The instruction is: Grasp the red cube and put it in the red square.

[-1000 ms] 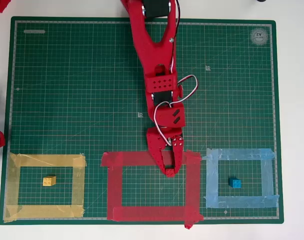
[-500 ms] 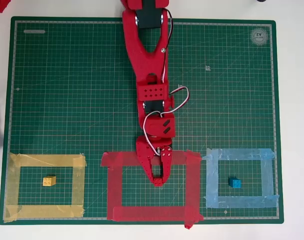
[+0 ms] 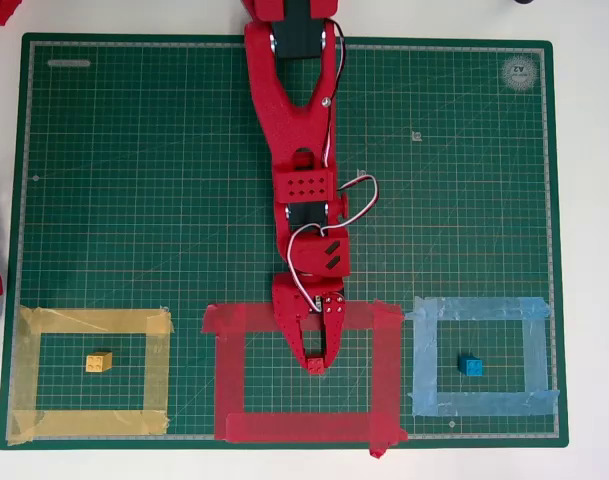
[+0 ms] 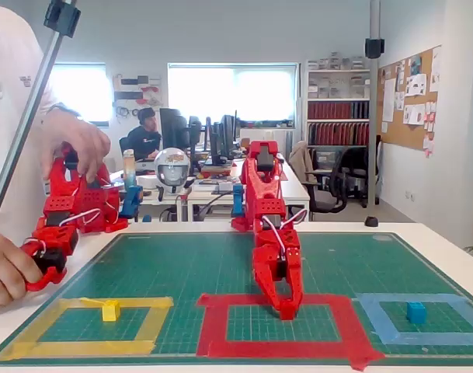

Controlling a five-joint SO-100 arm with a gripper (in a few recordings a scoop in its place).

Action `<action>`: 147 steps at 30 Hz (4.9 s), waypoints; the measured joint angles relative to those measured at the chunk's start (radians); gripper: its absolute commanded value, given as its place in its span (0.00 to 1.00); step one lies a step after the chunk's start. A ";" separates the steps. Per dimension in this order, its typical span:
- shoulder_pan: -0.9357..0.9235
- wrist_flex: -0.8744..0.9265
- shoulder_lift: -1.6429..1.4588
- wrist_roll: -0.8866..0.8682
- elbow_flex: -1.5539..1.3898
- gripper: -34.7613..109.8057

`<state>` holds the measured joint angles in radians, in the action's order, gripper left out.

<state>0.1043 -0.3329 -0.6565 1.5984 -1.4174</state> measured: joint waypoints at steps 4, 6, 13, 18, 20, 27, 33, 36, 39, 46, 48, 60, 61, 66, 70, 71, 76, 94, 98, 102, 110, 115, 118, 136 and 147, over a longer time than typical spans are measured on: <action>0.000 0.000 0.000 0.032 -0.003 0.25; 0.002 0.000 -0.002 0.051 -0.003 0.25; 0.002 0.000 -0.002 0.063 -0.003 0.25; 0.002 0.000 -0.002 0.063 -0.003 0.25; 0.002 0.000 -0.002 0.046 -0.003 0.25; 0.002 0.000 -0.002 0.023 -0.003 0.25; 0.000 0.000 -0.002 0.017 -0.003 0.25; 0.000 0.000 -0.006 0.017 -0.012 0.25; 0.000 0.025 -0.031 0.017 -0.031 0.25; 0.000 0.086 -0.058 0.017 -0.031 0.25; 0.000 0.089 -0.058 0.005 -0.031 0.25; -0.002 0.089 -0.058 -0.025 -0.031 0.31; -0.003 0.097 -0.057 -0.028 -0.032 0.31; -0.005 0.098 -0.055 -0.034 -0.035 0.32; -0.005 0.098 -0.055 -0.034 -0.040 0.32; -0.005 0.098 -0.055 -0.034 -0.040 0.32; -0.005 0.101 -0.055 -0.034 -0.040 0.34; -0.005 0.101 -0.696 -0.034 -0.635 0.25; -0.005 0.101 -1.019 -0.034 -0.905 0.25; -0.005 0.133 -1.330 -0.034 -1.187 0.25; -0.018 0.380 -1.928 -0.048 -1.628 0.25; -0.049 0.588 -2.177 -0.048 -1.733 0.25; -0.057 0.733 -2.263 -0.048 -1.736 0.25; -0.109 1.519 -2.649 -0.049 -1.738 0.25; -0.124 1.632 -2.657 -0.054 -1.738 0.25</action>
<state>-0.0199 1.2993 -3.3134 1.5447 -3.1554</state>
